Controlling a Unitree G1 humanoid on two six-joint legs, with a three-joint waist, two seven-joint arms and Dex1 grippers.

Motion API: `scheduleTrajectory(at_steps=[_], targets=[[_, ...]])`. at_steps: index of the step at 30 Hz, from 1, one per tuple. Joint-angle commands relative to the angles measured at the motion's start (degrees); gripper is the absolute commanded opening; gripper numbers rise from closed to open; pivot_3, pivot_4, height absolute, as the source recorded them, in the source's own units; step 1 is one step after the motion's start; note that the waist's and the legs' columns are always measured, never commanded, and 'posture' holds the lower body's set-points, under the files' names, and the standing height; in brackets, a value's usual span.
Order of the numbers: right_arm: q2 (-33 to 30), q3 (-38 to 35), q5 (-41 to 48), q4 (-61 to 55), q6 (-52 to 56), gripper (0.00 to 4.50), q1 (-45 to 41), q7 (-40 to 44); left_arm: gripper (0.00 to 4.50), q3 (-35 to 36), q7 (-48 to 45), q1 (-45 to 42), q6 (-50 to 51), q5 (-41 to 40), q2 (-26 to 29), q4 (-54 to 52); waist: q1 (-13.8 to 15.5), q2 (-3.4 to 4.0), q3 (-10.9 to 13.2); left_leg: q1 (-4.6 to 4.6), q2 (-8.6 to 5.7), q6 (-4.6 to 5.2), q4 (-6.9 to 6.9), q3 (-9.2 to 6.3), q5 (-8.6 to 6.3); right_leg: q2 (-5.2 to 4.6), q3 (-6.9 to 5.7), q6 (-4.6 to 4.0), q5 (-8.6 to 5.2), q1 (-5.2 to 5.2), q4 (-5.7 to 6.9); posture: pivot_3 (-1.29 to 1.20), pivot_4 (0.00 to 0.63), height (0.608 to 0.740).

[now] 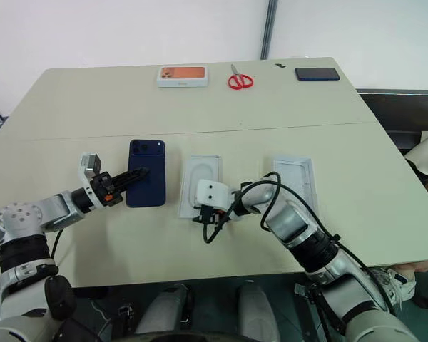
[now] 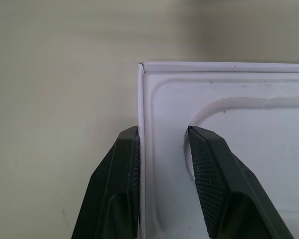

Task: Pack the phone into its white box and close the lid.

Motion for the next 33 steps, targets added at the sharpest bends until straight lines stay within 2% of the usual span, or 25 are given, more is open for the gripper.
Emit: scheduleTrajectory(at_steps=[1, 9, 12, 16, 17, 22, 26, 33], targets=[[3.0, 2.2, -0.7, -0.1, 0.5, 1.56, -0.6, -1.8, 0.00, 1.0, -0.4, -1.2, 0.3, -2.6, 0.5, -0.8, 0.0, 0.00, 0.0, 0.00, 0.00, 0.00, 0.00, 0.00, 0.00, 0.00, 0.00, 0.00, 0.00, 0.00, 0.00, 0.00, 0.150, 0.740], [3.1, 1.7, -0.4, 1.0, 0.0, 1.56, -1.7, -0.9, 0.00, 0.0, -0.4, -0.7, 0.7, -2.8, 0.7, -1.5, 0.3, -0.01, 0.0, 0.00, -0.02, 0.00, 0.01, -0.01, 0.00, -0.03, 0.00, 0.00, 0.00, 0.02, -0.01, 0.00, 0.150, 0.740], [3.3, 0.2, 1.5, 0.4, 2.2, 2.32, -2.0, -0.3, 0.00, -0.3, -0.3, -0.6, 0.9, -2.8, 0.8, -1.7, 0.3, -0.01, 0.0, -0.01, -0.02, 0.00, 0.01, -0.01, 0.00, -0.03, 0.00, 0.00, 0.00, 0.02, -0.01, 0.00, 0.150, 0.740], [3.0, -1.5, 1.8, -0.6, 1.9, 4.28, -2.8, -1.2, 0.00, -1.1, -0.2, -0.8, 0.7, -2.6, 0.1, -1.9, 0.3, -0.01, 0.0, -0.01, -0.02, 0.00, 0.01, -0.01, 0.00, -0.03, 0.00, 0.00, 0.00, 0.01, 0.00, 0.00, 0.150, 0.740], [2.6, -2.4, 2.6, -1.2, 2.6, 4.44, -3.0, -0.7, 0.00, -1.4, -0.3, -0.8, 0.7, -2.6, -0.1, -1.9, 0.3, -0.01, 0.0, -0.01, -0.02, 0.00, 0.01, -0.01, 0.00, -0.03, 0.00, 0.00, 0.00, 0.01, -0.01, 0.00, 0.150, 0.740], [-1.5, -8.6, 6.9, -3.0, 3.5, 4.44, -3.5, 1.4, 0.00, -2.5, 0.3, -1.2, 0.6, -3.2, -1.5, -3.3, 0.6, -0.02, 0.0, -0.03, -0.03, 0.00, 0.01, -0.01, 0.00, -0.05, -0.01, 0.00, 0.01, 0.03, -0.05, 0.00, 0.150, 0.740], [-7.1, -13.6, 9.7, -2.2, -0.5, 4.44, -1.5, 4.2, 0.00, -3.4, 1.9, -0.7, 0.9, -3.5, -4.5, -5.1, 1.2, -0.04, 0.0, -0.03, -0.05, 0.00, 0.01, 0.02, 0.00, -0.15, -0.03, 0.00, 0.00, 0.06, -0.07, 0.00, 0.150, 0.740], [-8.6, -20.6, 13.8, 2.1, -9.0, 4.44, 2.3, 4.5, 0.00, -4.7, 5.5, -1.0, -1.1, -2.2, -9.5, -5.2, 1.6, -0.07, 0.0, -0.02, -0.08, 0.01, 0.02, 0.08, 0.00, -0.14, -0.03, 0.01, 0.01, 0.09, -0.10, 0.00, 0.150, 0.740]])
